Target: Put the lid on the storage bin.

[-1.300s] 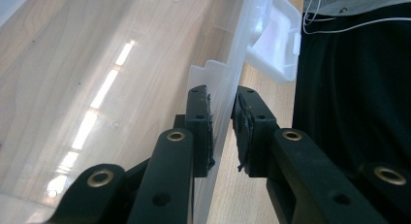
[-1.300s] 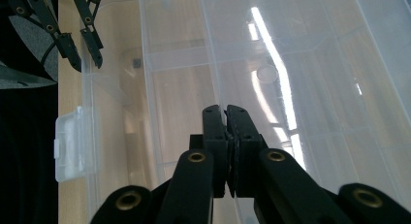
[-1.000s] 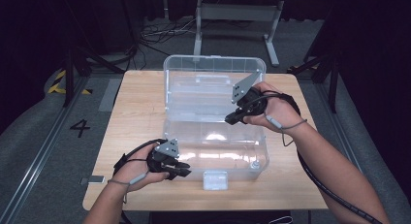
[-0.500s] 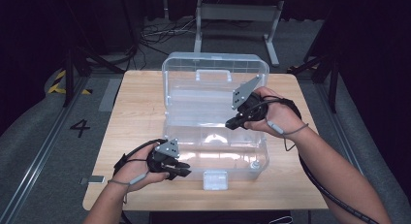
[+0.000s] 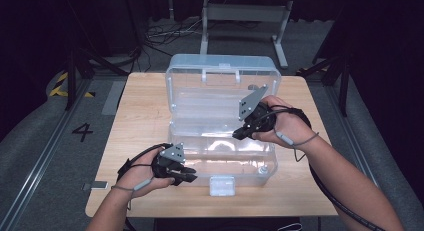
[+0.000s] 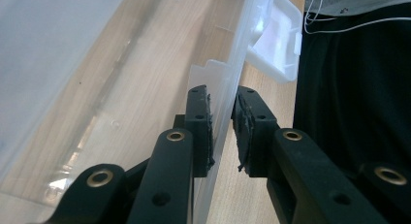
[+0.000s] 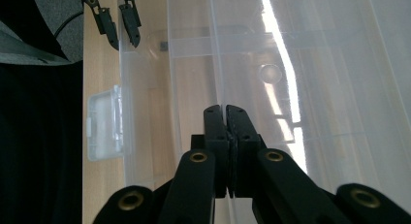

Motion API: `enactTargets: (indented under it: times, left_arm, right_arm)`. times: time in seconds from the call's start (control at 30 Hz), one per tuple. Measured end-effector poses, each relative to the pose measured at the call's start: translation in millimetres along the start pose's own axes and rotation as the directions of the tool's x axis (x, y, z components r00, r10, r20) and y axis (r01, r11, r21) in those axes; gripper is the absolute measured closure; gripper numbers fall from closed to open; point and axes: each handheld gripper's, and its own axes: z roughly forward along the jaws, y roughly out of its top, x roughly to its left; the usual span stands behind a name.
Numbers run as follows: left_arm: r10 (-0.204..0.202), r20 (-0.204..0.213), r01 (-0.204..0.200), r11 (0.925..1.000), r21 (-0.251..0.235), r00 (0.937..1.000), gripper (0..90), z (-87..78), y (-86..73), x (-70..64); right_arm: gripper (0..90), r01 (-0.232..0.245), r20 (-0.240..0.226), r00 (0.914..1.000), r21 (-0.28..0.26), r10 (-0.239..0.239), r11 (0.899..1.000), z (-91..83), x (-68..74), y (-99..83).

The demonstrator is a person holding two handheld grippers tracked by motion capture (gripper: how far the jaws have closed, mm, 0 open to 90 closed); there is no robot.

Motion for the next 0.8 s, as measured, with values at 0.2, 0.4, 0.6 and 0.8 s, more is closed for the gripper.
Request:
enactTargets:
  times: [0.2,0.4,0.6,0.8]
  left_arm:
    - [-0.003,0.000,0.003,1.0000,-0.001,1.0000,77.3,0.1,-0.1,-0.4]
    - [-0.001,-0.003,0.001,1.0000,0.000,1.0000,77.2,0.1,0.1,-0.5]
    - [-0.003,-0.002,0.003,1.0000,0.000,1.0000,77.2,0.2,0.1,-0.5]
    - [-0.004,-0.003,0.004,1.0000,0.000,1.0000,77.1,0.1,0.2,-0.6]
  right_arm:
    - [89.0,0.000,-0.003,1.0000,-0.007,0.000,1.000,0.9,4.1,-2.9]
    - [89.3,0.009,0.004,1.0000,-0.008,-0.009,1.000,2.1,7.9,-3.9]
    - [89.4,0.017,0.000,0.9999,0.000,-0.017,1.000,4.0,11.9,-4.0]
    - [89.4,0.017,-0.006,0.9998,-0.001,-0.017,1.000,5.7,15.2,-5.2]
